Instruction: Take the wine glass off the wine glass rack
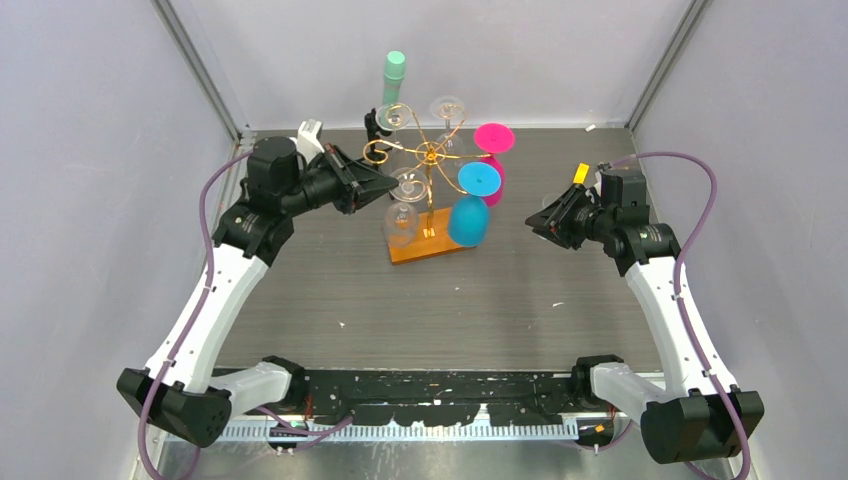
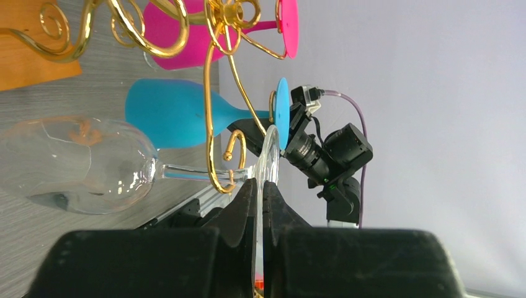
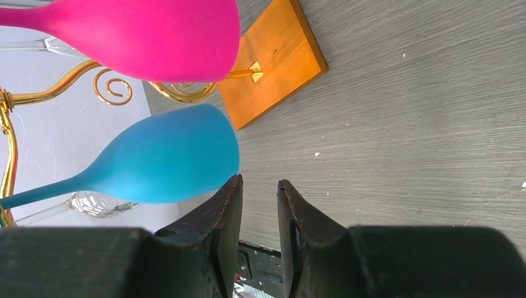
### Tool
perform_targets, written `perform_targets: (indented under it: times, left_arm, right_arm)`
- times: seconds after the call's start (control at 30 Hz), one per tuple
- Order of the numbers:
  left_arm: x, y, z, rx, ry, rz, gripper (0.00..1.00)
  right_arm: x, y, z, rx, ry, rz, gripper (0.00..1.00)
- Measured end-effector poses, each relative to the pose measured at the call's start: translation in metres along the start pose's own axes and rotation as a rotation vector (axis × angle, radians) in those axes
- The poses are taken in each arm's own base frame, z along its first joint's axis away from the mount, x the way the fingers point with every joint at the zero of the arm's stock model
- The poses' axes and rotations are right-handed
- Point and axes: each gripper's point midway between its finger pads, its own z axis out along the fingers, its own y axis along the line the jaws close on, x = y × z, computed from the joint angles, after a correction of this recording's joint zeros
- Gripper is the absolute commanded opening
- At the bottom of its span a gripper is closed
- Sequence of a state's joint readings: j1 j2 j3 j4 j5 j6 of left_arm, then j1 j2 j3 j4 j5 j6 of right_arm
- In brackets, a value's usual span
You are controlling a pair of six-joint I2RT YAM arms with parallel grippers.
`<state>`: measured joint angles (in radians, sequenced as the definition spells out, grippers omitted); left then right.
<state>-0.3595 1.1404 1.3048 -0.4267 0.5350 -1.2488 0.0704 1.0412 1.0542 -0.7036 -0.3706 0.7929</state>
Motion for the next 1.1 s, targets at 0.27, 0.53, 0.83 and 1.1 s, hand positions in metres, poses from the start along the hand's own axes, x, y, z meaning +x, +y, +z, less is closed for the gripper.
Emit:
perform_targets:
  times: [0.27, 0.53, 0.83, 1.1]
  left_arm:
    - [-0.012, 0.006, 0.0, -0.021, -0.044, -0.009, 0.0]
    - [-0.023, 0.008, 0.012, -0.039, -0.057, -0.018, 0.0]
    - [-0.029, 0.006, 0.026, -0.038, -0.037, -0.02, 0.0]
    - [-0.013, -0.003, 0.038, -0.007, 0.045, 0.005, 0.0]
  right_arm:
    - [0.0, 0.0, 0.0, 0.002, -0.002, 0.0, 0.36]
    - [-0.001, -0.001, 0.0, 0.004, -0.005, -0.001, 0.43]
    - [-0.002, -0.002, 0.0, 0.009, -0.011, -0.004, 0.45]
    - [-0.001, -0.001, 0.0, 0.007, -0.007, -0.005, 0.47]
